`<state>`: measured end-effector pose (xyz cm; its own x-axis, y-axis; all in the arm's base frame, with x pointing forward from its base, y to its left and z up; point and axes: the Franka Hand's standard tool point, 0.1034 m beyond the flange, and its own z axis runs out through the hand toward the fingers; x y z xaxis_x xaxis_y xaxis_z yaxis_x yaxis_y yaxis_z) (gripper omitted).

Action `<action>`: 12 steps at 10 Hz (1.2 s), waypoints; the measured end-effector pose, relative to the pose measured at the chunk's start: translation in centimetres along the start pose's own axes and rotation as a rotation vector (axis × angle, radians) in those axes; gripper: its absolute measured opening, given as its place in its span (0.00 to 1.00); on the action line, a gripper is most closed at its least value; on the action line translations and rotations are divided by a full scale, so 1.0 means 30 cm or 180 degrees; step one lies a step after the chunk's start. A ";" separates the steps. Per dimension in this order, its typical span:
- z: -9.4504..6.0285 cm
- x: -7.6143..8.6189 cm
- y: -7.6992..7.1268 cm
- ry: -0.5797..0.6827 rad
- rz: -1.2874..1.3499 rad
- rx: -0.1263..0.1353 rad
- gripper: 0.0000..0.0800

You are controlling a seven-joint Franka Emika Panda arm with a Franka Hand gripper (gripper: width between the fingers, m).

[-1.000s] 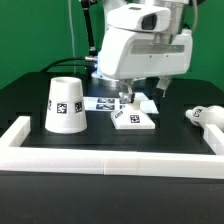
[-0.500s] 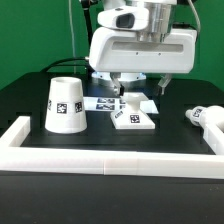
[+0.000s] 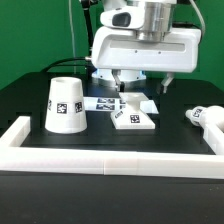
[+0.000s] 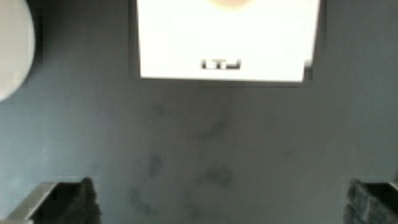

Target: Assemble lamp

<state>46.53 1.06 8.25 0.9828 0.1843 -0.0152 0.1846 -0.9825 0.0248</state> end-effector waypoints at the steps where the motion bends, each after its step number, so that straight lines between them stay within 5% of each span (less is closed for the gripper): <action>1: 0.002 -0.032 0.007 0.0035 -0.0115 0.0021 0.87; 12: 0.118 -0.134 -0.005 0.0019 -0.0093 0.0073 0.87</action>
Offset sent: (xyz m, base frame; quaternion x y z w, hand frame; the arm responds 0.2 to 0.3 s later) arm 0.0000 0.0000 0.0000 0.0000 0.0000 0.0000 1.0000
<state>42.52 0.38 4.76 0.9770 0.2130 -0.0096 0.2130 -0.9770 0.0014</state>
